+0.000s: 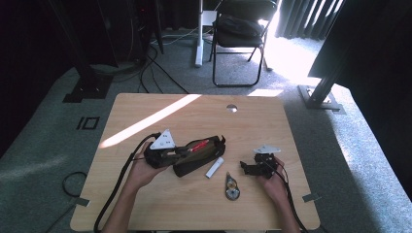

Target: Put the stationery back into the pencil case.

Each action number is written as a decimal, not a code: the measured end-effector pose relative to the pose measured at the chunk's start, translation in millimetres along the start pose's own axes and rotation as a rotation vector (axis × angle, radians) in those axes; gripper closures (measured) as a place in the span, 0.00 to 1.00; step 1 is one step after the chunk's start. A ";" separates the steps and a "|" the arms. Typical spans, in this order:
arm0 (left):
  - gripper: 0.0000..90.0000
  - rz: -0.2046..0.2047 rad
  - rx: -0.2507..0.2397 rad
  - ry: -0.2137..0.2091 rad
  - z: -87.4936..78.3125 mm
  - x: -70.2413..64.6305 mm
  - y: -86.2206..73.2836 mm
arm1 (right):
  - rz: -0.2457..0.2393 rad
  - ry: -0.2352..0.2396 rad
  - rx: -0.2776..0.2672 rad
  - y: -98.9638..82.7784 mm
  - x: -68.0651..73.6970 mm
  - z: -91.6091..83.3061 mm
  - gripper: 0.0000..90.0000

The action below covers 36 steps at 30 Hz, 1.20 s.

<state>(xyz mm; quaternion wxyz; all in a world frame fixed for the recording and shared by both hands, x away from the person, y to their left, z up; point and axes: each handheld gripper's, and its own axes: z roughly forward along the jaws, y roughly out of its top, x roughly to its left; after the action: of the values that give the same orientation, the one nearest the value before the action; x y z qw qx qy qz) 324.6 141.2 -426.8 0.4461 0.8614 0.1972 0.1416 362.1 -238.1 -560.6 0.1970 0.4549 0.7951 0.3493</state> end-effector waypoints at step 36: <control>0.88 -0.019 0.004 0.019 10.2 7.7 6.8 | 0.000 0.000 0.000 0.0 0.0 0.0 0.15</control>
<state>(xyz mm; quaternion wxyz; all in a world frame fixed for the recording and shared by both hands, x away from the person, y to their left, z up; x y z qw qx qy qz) 337.1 134.0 -426.4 0.4439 0.8589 0.2100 0.1451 362.0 -238.1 -560.6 0.1971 0.4549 0.7951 0.3492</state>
